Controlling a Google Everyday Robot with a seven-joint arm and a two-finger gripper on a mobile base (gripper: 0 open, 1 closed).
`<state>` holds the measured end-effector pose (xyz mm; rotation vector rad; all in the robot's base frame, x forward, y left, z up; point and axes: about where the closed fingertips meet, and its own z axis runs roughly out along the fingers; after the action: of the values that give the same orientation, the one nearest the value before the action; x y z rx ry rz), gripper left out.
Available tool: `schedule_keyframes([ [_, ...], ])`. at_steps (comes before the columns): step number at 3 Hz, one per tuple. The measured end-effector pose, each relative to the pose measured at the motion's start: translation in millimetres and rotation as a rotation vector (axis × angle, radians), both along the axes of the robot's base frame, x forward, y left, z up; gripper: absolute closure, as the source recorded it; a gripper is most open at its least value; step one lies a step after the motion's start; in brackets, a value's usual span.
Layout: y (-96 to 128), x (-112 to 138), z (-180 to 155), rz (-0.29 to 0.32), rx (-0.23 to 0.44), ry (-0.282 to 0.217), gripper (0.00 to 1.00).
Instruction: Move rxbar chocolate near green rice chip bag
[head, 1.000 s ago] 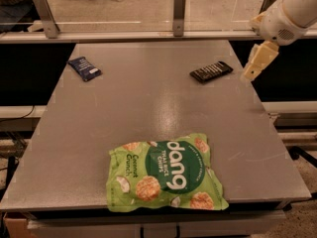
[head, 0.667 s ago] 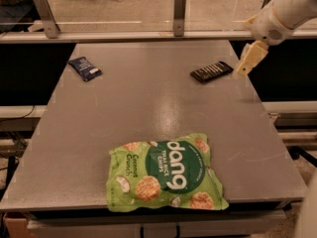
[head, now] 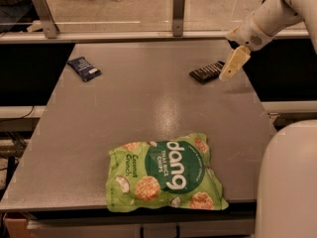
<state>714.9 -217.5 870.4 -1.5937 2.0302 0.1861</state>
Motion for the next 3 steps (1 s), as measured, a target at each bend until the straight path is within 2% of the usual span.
schedule_keyframes([
  [2,9,7,-39,-0.006,0.031,0.111,0.00],
  [3,12,7,-48,-0.004,0.036,0.146,0.18],
])
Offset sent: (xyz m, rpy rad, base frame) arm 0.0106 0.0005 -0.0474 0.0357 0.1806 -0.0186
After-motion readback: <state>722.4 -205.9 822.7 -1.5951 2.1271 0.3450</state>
